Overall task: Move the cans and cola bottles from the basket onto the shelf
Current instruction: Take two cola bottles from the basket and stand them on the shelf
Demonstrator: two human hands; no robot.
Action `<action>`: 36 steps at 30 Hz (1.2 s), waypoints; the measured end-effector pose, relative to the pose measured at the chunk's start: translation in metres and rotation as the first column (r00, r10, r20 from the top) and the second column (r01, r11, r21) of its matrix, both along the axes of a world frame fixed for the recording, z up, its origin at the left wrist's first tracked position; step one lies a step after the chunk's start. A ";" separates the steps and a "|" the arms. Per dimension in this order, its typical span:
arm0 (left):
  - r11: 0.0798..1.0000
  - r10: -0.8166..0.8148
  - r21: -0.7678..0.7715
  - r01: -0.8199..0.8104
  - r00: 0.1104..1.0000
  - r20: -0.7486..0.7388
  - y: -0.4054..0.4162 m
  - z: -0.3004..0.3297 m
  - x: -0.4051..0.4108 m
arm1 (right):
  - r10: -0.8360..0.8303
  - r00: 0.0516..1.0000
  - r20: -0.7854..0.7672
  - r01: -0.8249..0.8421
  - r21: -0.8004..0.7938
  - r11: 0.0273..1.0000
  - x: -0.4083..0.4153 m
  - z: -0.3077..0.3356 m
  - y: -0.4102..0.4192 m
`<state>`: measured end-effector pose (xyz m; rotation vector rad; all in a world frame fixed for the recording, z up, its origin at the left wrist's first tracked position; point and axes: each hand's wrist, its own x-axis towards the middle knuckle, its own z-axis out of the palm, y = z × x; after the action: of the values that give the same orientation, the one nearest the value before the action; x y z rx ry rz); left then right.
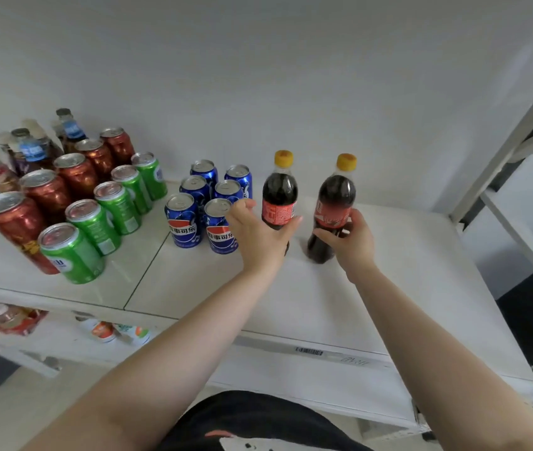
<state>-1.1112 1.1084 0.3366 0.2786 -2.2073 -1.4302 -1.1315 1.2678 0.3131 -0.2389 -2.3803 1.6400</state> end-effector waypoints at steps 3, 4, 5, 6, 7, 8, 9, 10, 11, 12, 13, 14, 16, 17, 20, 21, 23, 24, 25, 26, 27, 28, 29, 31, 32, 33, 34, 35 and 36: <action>1.000 0.023 0.016 -0.024 0.998 0.065 0.008 -0.005 -0.018 | -0.012 1.000 -0.004 0.012 -0.003 1.000 0.001 0.000 -0.001; 1.000 0.024 0.005 -0.025 0.997 0.070 0.007 -0.008 -0.022 | -0.015 1.000 -0.002 0.015 -0.004 1.000 0.002 0.000 -0.001; 1.000 0.017 0.003 -0.018 0.997 0.069 0.004 -0.011 -0.027 | -0.018 1.000 0.000 0.018 -0.006 1.000 0.003 0.000 -0.001; 1.000 -0.003 0.009 0.003 0.998 0.060 0.000 -0.014 -0.030 | -0.021 1.000 0.002 0.021 -0.008 1.000 0.003 0.000 -0.001; 0.999 -0.035 0.016 0.034 0.998 0.047 -0.004 -0.017 -0.033 | -0.021 1.000 0.005 0.021 -0.012 1.000 0.004 0.000 -0.002; 0.997 -0.077 0.024 0.076 0.997 0.033 -0.010 -0.018 -0.035 | -0.020 1.000 0.007 0.020 -0.018 1.000 0.004 0.000 -0.002; 0.991 -0.129 0.044 0.128 0.991 0.018 -0.015 -0.018 -0.036 | -0.018 1.000 0.011 0.018 -0.026 0.999 0.004 -0.001 -0.002; 0.978 -0.192 0.083 0.191 0.981 0.009 -0.021 -0.018 -0.037 | -0.016 1.000 0.014 0.016 -0.030 0.999 0.004 -0.001 -0.002; 0.958 -0.261 0.125 0.258 0.965 0.009 -0.028 -0.018 -0.039 | -0.015 1.000 0.016 0.016 -0.029 0.999 0.004 -0.001 -0.002; 0.933 -0.331 0.155 0.324 0.943 0.019 -0.035 -0.017 -0.041 | -0.016 1.000 0.016 0.017 -0.025 1.000 0.003 -0.001 -0.002; 0.904 -0.397 0.182 0.386 0.917 0.028 -0.041 -0.016 -0.043 | -0.019 1.000 0.012 0.019 -0.023 1.000 0.003 -0.001 -0.003; 0.876 -0.450 0.210 0.434 0.893 0.030 -0.046 -0.018 -0.046 | -0.022 1.000 0.006 0.022 -0.024 0.999 0.003 -0.002 -0.003; 0.834 -0.510 0.260 0.487 0.860 0.026 -0.050 -0.021 -0.048 | -0.024 1.000 -0.004 0.023 -0.029 0.999 0.003 -0.004 -0.003; 0.831 -0.512 0.270 0.487 0.858 0.028 -0.048 -0.023 -0.048 | -0.024 1.000 -0.005 0.024 -0.028 0.999 0.003 -0.004 -0.004; 0.867 -0.442 0.276 0.416 0.896 0.038 -0.032 -0.024 -0.046 | -0.029 0.999 -0.016 0.028 -0.023 0.999 0.001 -0.007 -0.004; 0.874 -0.421 0.284 0.393 0.906 0.040 -0.027 -0.024 -0.048 | -0.033 0.999 -0.024 0.032 -0.022 0.999 0.001 -0.008 -0.004; 0.896 -0.375 0.273 0.349 0.926 0.047 -0.020 -0.026 -0.052 | -0.041 0.998 -0.040 0.040 -0.015 0.999 0.001 -0.008 -0.005; 0.915 -0.339 0.254 0.315 0.939 0.054 -0.019 -0.029 -0.056 | -0.045 0.998 -0.046 0.045 -0.015 0.999 0.000 -0.009 -0.006; 0.929 -0.305 0.235 0.285 0.951 0.052 -0.019 -0.032 -0.059 | -0.049 0.998 -0.051 0.048 -0.018 0.999 0.000 -0.009 -0.007; 0.938 -0.284 0.222 0.266 0.957 0.055 -0.019 -0.034 -0.062 | -0.051 0.997 -0.055 0.050 -0.021 0.999 0.000 -0.010 -0.007; 0.938 -0.283 0.222 0.266 0.958 0.049 -0.021 -0.036 -0.064 | -0.052 0.997 -0.057 0.051 -0.021 0.998 0.000 -0.010 -0.008; 0.931 -0.303 0.228 0.286 0.952 0.042 -0.022 -0.035 -0.064 | -0.052 0.997 -0.057 0.051 -0.021 0.999 0.000 -0.010 -0.008; 0.918 -0.334 0.238 0.317 0.942 0.031 -0.024 -0.036 -0.065 | -0.053 0.997 -0.057 0.052 -0.023 0.998 -0.001 -0.011 -0.009; 0.866 -0.432 0.286 0.409 0.902 0.019 -0.027 -0.037 -0.067 | -0.056 0.997 -0.060 0.055 -0.028 0.998 -0.004 -0.012 -0.009; 0.835 -0.478 0.315 0.451 0.878 0.010 -0.029 -0.038 -0.068 | -0.056 0.997 -0.059 0.055 -0.027 0.998 -0.005 -0.012 -0.010; 0.811 -0.508 0.340 0.477 0.861 0.003 -0.031 -0.041 -0.069 | -0.055 0.997 -0.060 0.053 -0.025 0.998 -0.007 -0.011 -0.011; 0.798 -0.527 0.351 0.489 0.850 0.016 -0.031 -0.043 -0.069 | -0.053 0.997 -0.061 0.051 -0.023 0.998 -0.010 -0.011 -0.011; 0.798 -0.535 0.346 0.493 0.844 0.030 -0.030 -0.045 -0.069 | -0.050 0.997 -0.062 0.048 -0.023 0.999 -0.012 -0.011 -0.012; 0.807 -0.535 0.327 0.492 0.843 0.052 -0.028 -0.045 -0.068 | -0.048 0.997 -0.064 0.047 -0.022 0.999 -0.014 -0.011 -0.012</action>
<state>-1.1790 1.0808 0.2911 -0.1491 -2.2737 -2.1096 -1.1454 1.2555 0.3019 -0.2410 -2.2942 1.6266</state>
